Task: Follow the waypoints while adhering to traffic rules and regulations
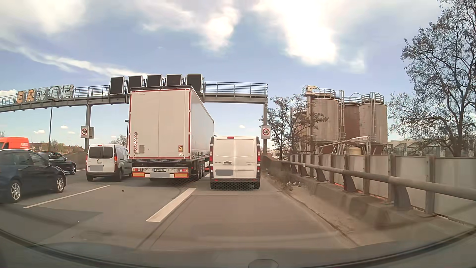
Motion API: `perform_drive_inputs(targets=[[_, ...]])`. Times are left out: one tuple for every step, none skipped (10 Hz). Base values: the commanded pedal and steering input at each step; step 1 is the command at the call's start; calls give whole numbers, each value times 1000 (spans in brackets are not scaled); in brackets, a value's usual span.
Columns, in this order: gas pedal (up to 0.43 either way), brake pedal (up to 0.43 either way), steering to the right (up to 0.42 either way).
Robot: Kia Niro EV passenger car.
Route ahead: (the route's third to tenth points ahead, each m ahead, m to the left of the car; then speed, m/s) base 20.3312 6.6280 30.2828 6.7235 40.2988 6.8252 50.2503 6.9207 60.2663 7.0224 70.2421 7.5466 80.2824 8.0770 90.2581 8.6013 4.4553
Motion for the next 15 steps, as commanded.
perform_drive_inputs(targets=[[228,0,5],[240,0,4],[248,0,4],[260,0,4],[260,0,4],[260,0,4],[260,0,4],[260,0,3],[260,0,2],[260,0,1],[260,0,0],[260,0,0],[260,0,0],[260,0,0],[260,0,-1]])
